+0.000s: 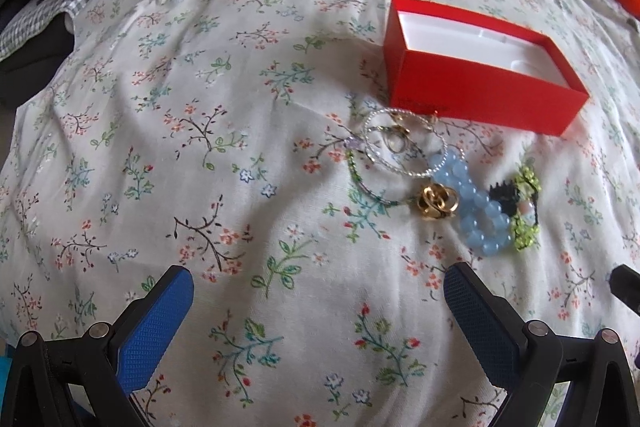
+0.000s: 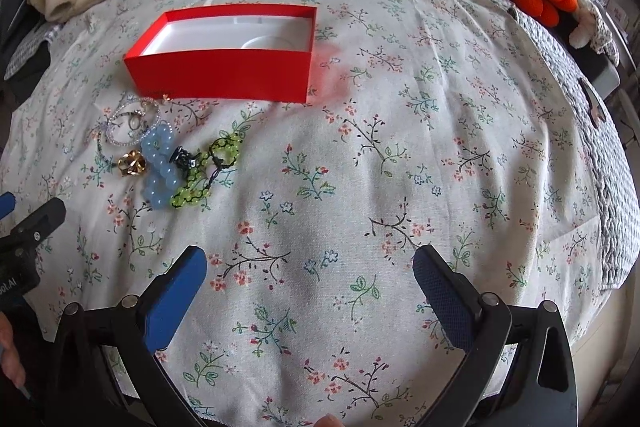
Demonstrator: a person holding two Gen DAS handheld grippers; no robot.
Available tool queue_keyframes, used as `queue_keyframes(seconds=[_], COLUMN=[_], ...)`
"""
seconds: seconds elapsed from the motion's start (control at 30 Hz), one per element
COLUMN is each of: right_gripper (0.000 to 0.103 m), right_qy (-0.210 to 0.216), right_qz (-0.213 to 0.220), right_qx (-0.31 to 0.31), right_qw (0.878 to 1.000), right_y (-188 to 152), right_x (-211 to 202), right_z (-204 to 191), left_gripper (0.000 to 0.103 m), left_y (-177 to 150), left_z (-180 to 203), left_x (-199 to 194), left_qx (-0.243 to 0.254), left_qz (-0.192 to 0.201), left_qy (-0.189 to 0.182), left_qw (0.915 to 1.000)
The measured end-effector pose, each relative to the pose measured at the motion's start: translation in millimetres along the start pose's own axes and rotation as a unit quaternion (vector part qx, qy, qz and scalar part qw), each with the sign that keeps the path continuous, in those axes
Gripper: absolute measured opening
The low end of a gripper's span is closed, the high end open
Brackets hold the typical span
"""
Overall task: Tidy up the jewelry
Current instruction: 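Grasp the silver beaded bracelet with the left tool and lift it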
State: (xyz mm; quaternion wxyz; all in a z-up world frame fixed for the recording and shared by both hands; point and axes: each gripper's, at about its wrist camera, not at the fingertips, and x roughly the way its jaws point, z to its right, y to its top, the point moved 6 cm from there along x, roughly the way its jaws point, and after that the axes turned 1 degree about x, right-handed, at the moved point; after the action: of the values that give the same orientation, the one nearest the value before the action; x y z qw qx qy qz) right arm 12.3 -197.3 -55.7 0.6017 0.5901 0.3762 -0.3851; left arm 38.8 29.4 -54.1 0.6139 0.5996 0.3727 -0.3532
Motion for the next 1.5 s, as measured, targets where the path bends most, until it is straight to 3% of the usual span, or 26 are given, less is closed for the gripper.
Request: queue_keyframes(seconds=[0.13, 0.3, 0.5, 0.57, 0.73, 1.03, 1.17, 1.23, 1.43, 1.5], right_gripper=[0.103, 0.103, 0.103, 0.103, 0.103, 0.103, 0.103, 0.103, 0.103, 0.096], right_qy=[0.002, 0.009, 0.026, 0.034, 0.043, 0.049, 0.05, 0.053, 0.086, 0.1], right_qz=[-0.004, -0.008, -0.01, -0.012, -0.013, -0.022, -0.026, -0.029, -0.041, -0.044], right_qx=[0.003, 0.002, 0.006, 0.004, -0.003, -0.006, -0.007, -0.007, 0.014, 0.025], right_qw=[1.0, 1.0, 1.0, 0.999, 0.999, 0.999, 0.998, 0.998, 0.995, 0.994], right_y=[2.7, 8.6, 18.2, 20.2, 23.4, 23.8, 23.5, 24.2, 27.8, 29.2], right_x=[1.6, 2.4, 3.1, 3.2, 4.2, 11.3, 15.1, 17.6, 28.4, 30.7], right_z=[3.3, 5.7, 7.6, 5.1, -0.7, -5.2, -6.0, -6.3, -3.9, -3.6], left_gripper=[0.102, 0.093, 0.062, 0.046, 0.027, 0.026, 0.006, 0.001, 0.001, 0.001], left_y=[3.4, 14.0, 29.5, 31.6, 35.2, 40.6, 43.9, 45.0, 45.2, 43.4], left_z=[-4.4, 1.3, 12.8, 17.2, 27.5, 22.7, 20.3, 17.6, 6.7, 0.2], left_x=[5.6, 11.0, 26.3, 30.2, 46.5, 75.0, 80.3, 79.9, 64.2, 56.7], left_qx=[-0.014, -0.001, 0.007, 0.007, -0.004, -0.072, -0.085, -0.09, -0.091, -0.092], left_qz=[-0.011, 0.002, 0.014, 0.014, 0.004, -0.017, -0.017, -0.018, -0.005, -0.002], left_qy=[-0.022, -0.058, -0.112, -0.132, -0.175, -0.17, -0.145, -0.138, -0.137, -0.137], left_qw=[0.9996, 0.9983, 0.9936, 0.9911, 0.9846, 0.9826, 0.9856, 0.9861, 0.9863, 0.9863])
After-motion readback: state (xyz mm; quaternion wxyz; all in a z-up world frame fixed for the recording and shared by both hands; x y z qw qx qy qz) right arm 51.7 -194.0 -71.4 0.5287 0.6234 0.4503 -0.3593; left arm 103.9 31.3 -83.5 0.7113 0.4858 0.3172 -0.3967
